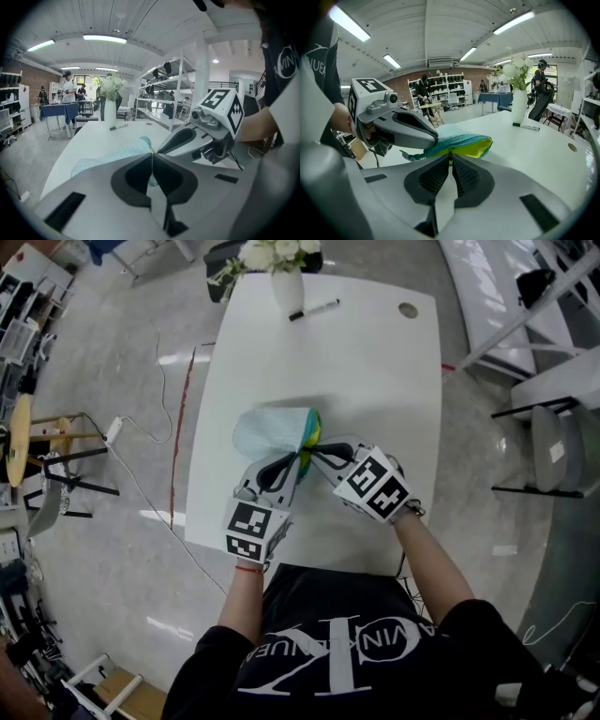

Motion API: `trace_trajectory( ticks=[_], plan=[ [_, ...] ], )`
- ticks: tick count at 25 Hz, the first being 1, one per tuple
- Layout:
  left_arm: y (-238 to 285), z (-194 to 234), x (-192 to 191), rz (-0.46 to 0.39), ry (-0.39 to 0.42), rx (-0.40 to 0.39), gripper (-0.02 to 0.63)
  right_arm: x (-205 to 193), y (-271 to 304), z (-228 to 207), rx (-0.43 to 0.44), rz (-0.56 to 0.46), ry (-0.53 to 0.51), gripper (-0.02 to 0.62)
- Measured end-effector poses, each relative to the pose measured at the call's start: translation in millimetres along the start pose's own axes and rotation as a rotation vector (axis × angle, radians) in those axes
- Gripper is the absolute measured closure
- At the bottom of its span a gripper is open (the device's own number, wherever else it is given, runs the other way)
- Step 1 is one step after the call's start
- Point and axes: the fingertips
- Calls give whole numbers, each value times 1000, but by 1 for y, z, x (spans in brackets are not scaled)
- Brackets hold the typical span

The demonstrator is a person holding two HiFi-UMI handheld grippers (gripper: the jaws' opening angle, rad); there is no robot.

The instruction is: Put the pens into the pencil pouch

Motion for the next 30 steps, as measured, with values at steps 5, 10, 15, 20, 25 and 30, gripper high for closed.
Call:
trace_trajectory(
  ticks=[5,10,15,20,25,30],
  plan=[
    [-2,5,-5,5,-10,15,597,2,13,1,15,-2,11,561],
    [-3,12,-7,3,-26,21,597,-2,23,0,30,-10,16,561],
    [0,15,-8,-13,-83,10,597,-2,28,-2,48,-23,4,563],
    [-1,23,-12,-2,-75,30,597,-3,24,-8,62,-40,6,541],
    [0,32,-7,-16,-62,38,597,2,10,-29,39,-70,10,541],
    [0,44,0,-28,-50,55,597,3,3,-56,-9,-56,-10,541]
  ],
)
Point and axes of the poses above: the fingertips, and each gripper's own axes: y forward along the fingers, z to its left, x out of its top, and after that the axes turned 10 degrees about -y, right-handed
